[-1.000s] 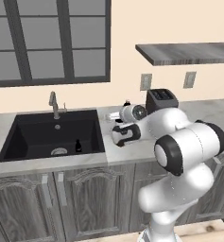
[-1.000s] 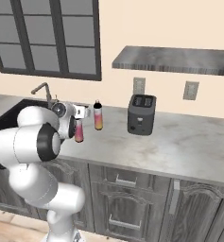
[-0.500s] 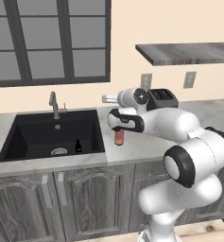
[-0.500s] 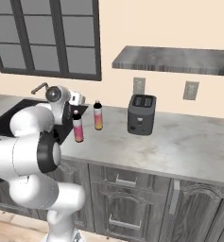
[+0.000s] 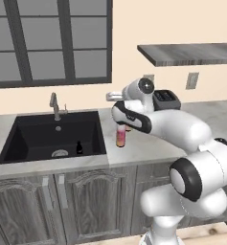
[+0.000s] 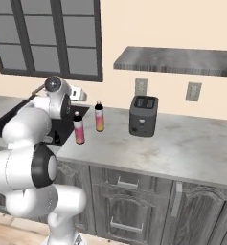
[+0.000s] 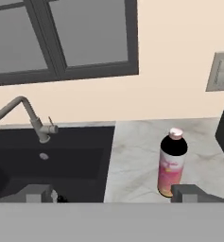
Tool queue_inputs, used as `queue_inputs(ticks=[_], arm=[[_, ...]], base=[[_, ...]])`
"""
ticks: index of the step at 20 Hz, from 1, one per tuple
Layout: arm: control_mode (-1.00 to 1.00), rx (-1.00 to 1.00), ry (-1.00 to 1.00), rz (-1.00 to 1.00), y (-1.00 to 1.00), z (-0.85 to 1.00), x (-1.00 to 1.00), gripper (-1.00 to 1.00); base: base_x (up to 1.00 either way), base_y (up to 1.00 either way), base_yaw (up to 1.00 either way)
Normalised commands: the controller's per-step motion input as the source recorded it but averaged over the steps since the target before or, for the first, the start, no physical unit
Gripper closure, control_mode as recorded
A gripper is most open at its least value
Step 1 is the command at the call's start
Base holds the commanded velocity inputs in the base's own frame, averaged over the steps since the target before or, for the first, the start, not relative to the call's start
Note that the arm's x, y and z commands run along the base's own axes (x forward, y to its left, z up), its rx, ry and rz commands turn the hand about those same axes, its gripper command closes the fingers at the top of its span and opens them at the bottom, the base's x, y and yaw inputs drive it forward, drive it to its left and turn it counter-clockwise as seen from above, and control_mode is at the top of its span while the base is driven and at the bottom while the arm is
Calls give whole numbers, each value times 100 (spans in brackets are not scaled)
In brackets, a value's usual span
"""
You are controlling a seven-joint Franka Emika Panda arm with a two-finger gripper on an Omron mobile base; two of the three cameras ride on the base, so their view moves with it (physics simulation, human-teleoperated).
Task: Place the large bottle from the dining counter next to the other large bottle outside the sink, and place the small bottle from the dining counter next to the other small bottle inside the sink.
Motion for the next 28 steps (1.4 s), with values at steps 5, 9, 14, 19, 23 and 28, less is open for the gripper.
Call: queue_inputs(ticks=[5, 9, 14, 19, 23, 28], arm=[[-100, -2, 0, 1, 1, 10, -69, -100], [-100, 4, 0, 4, 0, 0, -76, -100], [-100, 0, 2, 6, 0, 0, -62, -100], [-100, -10, 8, 4, -15, 0, 0, -100], [-100, -10, 5, 1, -17, 0, -9, -100], [-100, -9, 3, 0, -29, 0, -4, -100]], base=[[0, 0, 0], [0, 0, 0], [0, 0, 0], [0, 0, 0], [0, 0, 0], [0, 0, 0]])
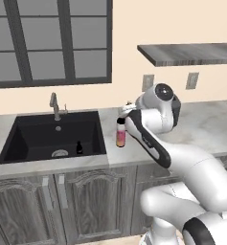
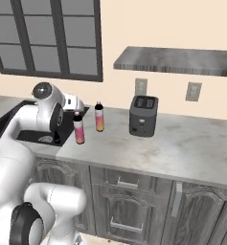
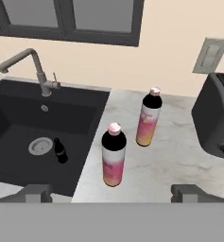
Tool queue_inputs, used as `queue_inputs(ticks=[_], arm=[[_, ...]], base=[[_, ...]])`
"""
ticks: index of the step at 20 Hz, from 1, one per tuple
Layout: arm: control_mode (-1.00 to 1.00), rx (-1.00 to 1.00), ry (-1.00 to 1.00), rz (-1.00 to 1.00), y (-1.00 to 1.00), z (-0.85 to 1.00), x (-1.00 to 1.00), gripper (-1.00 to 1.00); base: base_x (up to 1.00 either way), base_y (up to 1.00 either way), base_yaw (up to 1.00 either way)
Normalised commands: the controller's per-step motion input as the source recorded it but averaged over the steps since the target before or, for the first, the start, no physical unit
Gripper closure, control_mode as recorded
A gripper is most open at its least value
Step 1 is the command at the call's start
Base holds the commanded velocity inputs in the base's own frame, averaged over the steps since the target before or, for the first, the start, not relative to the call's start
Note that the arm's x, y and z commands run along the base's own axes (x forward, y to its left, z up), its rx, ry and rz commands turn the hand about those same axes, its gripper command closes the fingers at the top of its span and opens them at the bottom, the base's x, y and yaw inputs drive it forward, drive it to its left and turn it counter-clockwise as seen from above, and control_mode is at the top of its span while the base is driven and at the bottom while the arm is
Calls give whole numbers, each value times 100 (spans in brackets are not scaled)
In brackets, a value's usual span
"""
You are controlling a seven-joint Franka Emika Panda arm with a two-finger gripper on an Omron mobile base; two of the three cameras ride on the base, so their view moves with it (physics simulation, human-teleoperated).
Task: Place the large bottle from the dining counter next to the other large bottle outside the sink, and place the small bottle from the dining counter next to the other small bottle inside the sink.
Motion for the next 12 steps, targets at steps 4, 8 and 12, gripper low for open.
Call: queue_inputs(ticks=[4, 8, 12], arm=[[-100, -6, 1, 0, -43, 0, 0, -100], [100, 0, 0, 1, -8, 0, -1, -100], [100, 0, 0, 0, 0, 0, 0, -100]], base=[[0, 0, 0], [-4, -7, 4], [-53, 0, 5]])
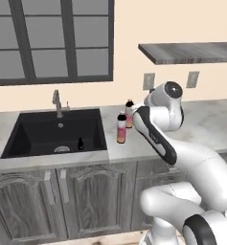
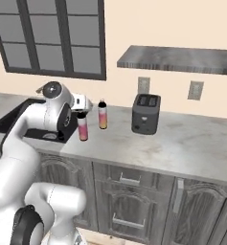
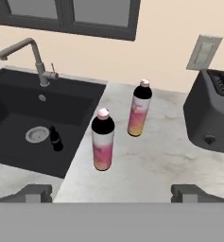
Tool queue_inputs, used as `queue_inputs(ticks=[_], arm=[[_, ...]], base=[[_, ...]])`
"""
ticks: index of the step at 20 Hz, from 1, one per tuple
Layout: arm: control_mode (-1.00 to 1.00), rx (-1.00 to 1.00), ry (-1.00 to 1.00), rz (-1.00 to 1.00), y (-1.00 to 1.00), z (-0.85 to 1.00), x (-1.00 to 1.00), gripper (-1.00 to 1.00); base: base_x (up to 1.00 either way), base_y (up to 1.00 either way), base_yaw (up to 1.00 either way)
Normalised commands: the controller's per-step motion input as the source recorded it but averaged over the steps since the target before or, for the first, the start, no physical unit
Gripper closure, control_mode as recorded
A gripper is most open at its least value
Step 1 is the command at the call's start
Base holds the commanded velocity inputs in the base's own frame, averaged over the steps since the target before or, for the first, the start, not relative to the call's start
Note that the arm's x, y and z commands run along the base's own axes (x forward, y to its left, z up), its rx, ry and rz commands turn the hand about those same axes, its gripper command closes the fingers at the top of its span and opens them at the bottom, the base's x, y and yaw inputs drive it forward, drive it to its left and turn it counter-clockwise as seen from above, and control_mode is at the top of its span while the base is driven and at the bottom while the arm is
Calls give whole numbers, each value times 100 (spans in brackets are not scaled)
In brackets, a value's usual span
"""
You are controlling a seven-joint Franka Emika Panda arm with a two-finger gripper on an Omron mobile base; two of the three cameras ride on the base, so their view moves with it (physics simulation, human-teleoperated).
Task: Place the large bottle from the dining counter next to the other large bottle outside the sink, and place the small bottle from the dining counter next to the other small bottle inside the sink.
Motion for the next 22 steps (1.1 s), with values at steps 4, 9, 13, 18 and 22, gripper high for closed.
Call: queue_inputs(ticks=[4, 9, 13, 18, 22], arm=[[100, 0, 0, 0, 0, 0, 0, -100], [100, 0, 0, 0, 0, 0, 0, -100], [100, 0, 0, 0, 0, 0, 0, -100], [100, 0, 0, 0, 0, 0, 0, -100], [100, 0, 0, 0, 0, 0, 0, -100]], base=[[-94, 12, 4], [-98, 17, 1], [-92, 12, -3], [-58, 1, -35], [-38, 0, -56]])
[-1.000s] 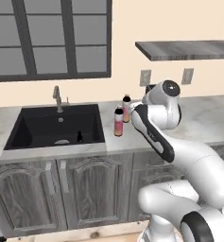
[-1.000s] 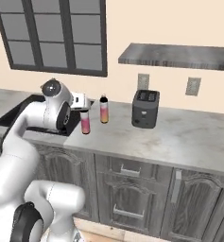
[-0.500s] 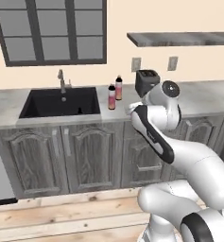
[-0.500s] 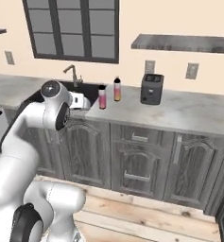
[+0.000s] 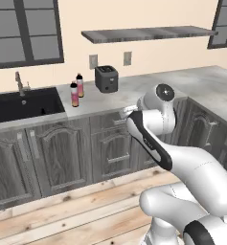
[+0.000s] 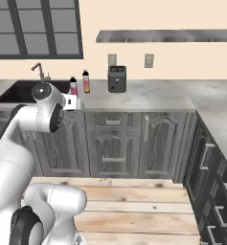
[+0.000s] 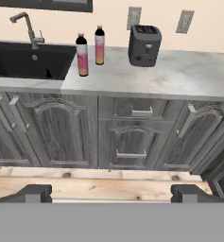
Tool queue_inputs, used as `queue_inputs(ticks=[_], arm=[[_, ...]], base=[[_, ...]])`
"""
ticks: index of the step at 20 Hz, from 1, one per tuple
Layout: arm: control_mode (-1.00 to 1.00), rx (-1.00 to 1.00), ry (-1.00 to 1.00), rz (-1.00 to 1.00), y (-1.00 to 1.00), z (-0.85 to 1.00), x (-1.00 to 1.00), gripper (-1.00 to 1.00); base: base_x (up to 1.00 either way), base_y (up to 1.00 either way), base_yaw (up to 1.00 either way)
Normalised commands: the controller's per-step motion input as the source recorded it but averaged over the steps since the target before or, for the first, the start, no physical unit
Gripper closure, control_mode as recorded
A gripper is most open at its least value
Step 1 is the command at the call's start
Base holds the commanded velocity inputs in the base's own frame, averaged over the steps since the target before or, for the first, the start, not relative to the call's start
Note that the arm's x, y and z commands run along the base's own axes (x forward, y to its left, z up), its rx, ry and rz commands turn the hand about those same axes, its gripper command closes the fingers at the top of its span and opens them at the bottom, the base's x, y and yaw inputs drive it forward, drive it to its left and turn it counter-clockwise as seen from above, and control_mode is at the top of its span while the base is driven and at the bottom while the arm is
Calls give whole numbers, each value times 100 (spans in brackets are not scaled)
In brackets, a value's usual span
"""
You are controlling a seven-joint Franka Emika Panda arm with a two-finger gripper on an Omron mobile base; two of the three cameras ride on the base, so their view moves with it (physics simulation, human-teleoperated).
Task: Place the large bottle from the dining counter next to the other large bottle outside the sink, and place the small bottle from the dining counter next to the other small bottle inside the sink.
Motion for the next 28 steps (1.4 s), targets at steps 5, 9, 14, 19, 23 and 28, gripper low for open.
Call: queue_inputs(ticks=[5, 9, 14, 19, 23, 28], arm=[[100, 0, 0, 0, 0, 0, 0, -100], [100, 0, 0, 0, 0, 0, 0, -100], [100, 0, 0, 0, 0, 0, 0, -100], [100, 0, 0, 0, 0, 0, 0, -100], [100, 0, 0, 0, 0, 0, 0, -100], [100, 0, 0, 0, 0, 0, 0, -100]], base=[[-30, 0, -61], [-32, -20, -52], [-25, -53, -39], [-28, -61, -36], [-19, -58, -33], [-21, -61, -30]])
